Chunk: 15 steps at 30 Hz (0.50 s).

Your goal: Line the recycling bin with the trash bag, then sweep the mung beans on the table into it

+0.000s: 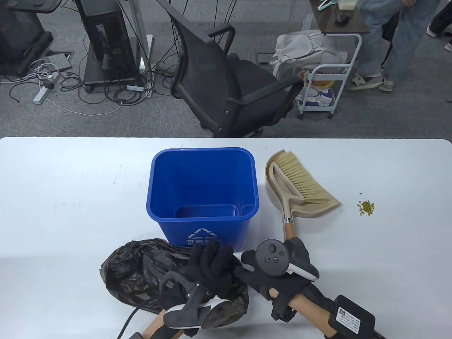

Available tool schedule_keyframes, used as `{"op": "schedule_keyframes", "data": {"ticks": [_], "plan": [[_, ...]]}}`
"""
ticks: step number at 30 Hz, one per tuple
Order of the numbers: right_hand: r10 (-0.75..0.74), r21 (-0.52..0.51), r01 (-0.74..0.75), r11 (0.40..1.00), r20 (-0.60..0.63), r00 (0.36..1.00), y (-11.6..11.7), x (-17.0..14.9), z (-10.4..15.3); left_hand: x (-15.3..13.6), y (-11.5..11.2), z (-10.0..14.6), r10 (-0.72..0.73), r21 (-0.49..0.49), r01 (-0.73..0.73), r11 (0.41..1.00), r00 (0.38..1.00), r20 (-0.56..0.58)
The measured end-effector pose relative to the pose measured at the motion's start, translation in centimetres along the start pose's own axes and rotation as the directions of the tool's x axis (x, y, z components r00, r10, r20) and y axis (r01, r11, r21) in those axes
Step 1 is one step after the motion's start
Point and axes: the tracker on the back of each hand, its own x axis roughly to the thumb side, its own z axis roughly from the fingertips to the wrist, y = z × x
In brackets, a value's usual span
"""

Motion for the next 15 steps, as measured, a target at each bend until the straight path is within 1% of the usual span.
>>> {"op": "schedule_keyframes", "data": {"ticks": [3, 5, 8, 13, 15], "plan": [[-0.009, 0.064, 0.011, 0.998, -0.027, 1.000, 0.4, -0.2, -0.8, 0.4, 0.2, -0.2, -0.004, 0.033, 0.003, 0.999, 1.000, 0.027], [-0.058, 0.085, 0.061, 0.995, -0.041, 0.997, 0.4, -0.6, -1.1, 0.6, 0.1, -0.2, -0.030, 0.033, 0.029, 0.999, 0.999, 0.032], [-0.097, 0.088, 0.103, 0.991, -0.070, 0.993, 0.5, -1.1, -1.4, 1.0, 0.0, -0.1, -0.016, 0.066, 0.013, 0.998, 0.999, 0.049], [-0.087, 0.087, 0.092, 0.992, -0.060, 0.994, 0.4, -1.1, -1.3, 1.1, 0.3, -0.2, -0.025, 0.075, 0.021, 0.997, 0.999, 0.047], [-0.076, 0.051, 0.078, 0.996, -0.043, 0.996, 0.1, -1.0, -1.1, 1.0, 0.4, -0.1, -0.010, 0.073, 0.007, 0.997, 0.999, 0.053]]}}
